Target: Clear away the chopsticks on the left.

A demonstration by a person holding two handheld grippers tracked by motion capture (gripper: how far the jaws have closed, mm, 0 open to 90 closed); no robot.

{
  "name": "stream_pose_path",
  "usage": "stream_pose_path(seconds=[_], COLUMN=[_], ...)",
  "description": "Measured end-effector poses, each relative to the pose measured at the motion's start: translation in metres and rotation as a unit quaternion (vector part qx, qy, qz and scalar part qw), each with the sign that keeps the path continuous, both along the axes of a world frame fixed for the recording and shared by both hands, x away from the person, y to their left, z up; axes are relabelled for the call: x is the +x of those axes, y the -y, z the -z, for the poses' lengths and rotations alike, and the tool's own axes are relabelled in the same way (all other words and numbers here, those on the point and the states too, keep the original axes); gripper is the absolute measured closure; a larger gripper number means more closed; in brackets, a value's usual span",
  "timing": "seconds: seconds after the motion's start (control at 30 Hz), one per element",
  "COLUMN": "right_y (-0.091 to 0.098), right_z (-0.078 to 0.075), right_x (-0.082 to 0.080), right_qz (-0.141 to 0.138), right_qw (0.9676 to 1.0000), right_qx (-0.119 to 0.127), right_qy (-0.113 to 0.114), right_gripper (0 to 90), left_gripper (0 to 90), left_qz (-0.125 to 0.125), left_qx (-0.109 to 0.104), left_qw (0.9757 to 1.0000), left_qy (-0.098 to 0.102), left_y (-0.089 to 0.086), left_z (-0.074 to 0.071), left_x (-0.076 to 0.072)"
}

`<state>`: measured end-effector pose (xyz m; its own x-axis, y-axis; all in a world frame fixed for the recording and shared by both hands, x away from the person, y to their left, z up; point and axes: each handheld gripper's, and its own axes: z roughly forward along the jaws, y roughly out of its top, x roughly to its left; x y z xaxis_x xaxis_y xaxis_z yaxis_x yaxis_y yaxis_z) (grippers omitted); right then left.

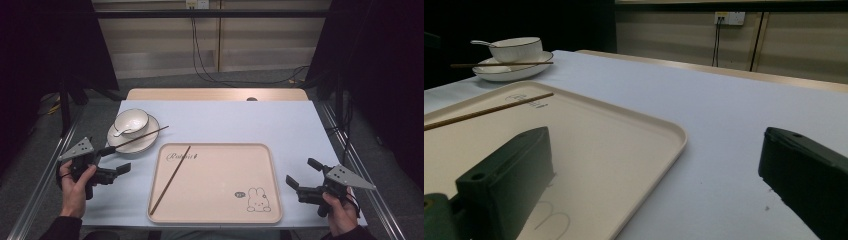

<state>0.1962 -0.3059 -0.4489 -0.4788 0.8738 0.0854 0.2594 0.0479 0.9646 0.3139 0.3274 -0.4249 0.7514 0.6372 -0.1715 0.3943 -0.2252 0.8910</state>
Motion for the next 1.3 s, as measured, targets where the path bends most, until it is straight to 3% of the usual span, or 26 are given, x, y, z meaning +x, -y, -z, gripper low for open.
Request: stream_pose_path(seconds=[0.03, 0.17, 0.3, 0.37, 0.43, 0.47, 0.57, 0.63, 0.7, 0.73, 0.87, 0.97, 1.03, 1.17, 1.2, 1.3], right_y=[0.000, 0.001, 0.000, 0.000, 0.000, 0.000, 0.000, 0.000, 0.000, 0.000, 0.000, 0.000, 0.000, 0.001, 0.001, 0.001], right_z=[0.000, 0.000, 0.000, 0.000, 0.000, 0.000, 0.000, 0.000, 0.000, 0.000, 0.000, 0.000, 0.000, 0.000, 0.000, 0.000], right_x=[0.000, 0.000, 0.000, 0.000, 0.000, 0.000, 0.000, 0.000, 0.000, -0.001, 0.000, 0.000, 0.000, 0.000, 0.000, 0.000], right_qz=[0.000, 0.001, 0.002, 0.002, 0.002, 0.002, 0.004, 0.004, 0.001, -0.001, -0.002, 0.002, 0.002, -0.001, 0.000, -0.002], right_qw=[1.0000, 1.0000, 1.0000, 1.0000, 1.0000, 1.0000, 1.0000, 1.0000, 1.0000, 1.0000, 1.0000, 1.0000, 1.0000, 1.0000, 1.0000, 1.0000], right_qx=[-0.002, 0.000, 0.001, 0.001, 0.000, -0.001, 0.000, 0.000, -0.002, 0.000, -0.001, -0.002, -0.001, -0.001, -0.002, -0.002], right_qy=[0.001, 0.001, 0.001, 0.000, 0.000, 0.000, 0.002, 0.003, 0.003, 0.001, 0.001, 0.003, 0.002, 0.001, 0.002, 0.001], right_gripper=[0.7, 0.7, 0.7, 0.8, 0.8, 0.8, 0.9, 0.9, 0.9, 0.9, 1.0, 1.5, 1.5, 1.5, 1.5, 1.5], left_gripper=[2.1, 2.8, 3.3, 4.1, 4.2, 4.2, 5.4, 7.4, 12.1, 12.3, 19.3, 30.7, 38.8, 51.7, 52.5, 56.0], left_qz=[0.001, 0.011, 0.009, 0.012, 0.022, 0.016, -0.002, -0.021, -0.023, -0.022, -0.022, -0.009, -0.010, -0.010, -0.010, -0.004], left_qx=[-0.002, 0.028, 0.041, 0.056, 0.055, 0.060, 0.069, 0.086, 0.092, 0.102, 0.107, 0.119, 0.143, 0.145, 0.140, 0.152], left_qw=[1.0000, 0.9995, 0.9989, 0.9982, 0.9982, 0.9979, 0.9975, 0.9959, 0.9953, 0.9945, 0.9940, 0.9928, 0.9895, 0.9887, 0.9891, 0.9872], left_qy=[-0.002, 0.010, 0.017, 0.016, 0.009, 0.017, 0.013, 0.017, 0.019, 0.008, 0.004, -0.010, -0.017, -0.036, -0.044, -0.047], left_y=[-0.001, -0.003, -0.012, -0.016, -0.021, -0.024, -0.028, -0.031, -0.033, -0.035, -0.039, -0.037, -0.034, -0.036, -0.035, -0.034], left_z=[0.000, -0.004, -0.005, -0.005, -0.003, -0.001, 0.004, 0.006, 0.011, 0.014, 0.017, 0.019, 0.020, 0.023, 0.024, 0.023], left_x=[0.002, 0.008, 0.019, 0.024, 0.030, 0.033, 0.039, 0.043, 0.048, 0.054, 0.067, 0.076, 0.081, 0.089, 0.090, 0.093])
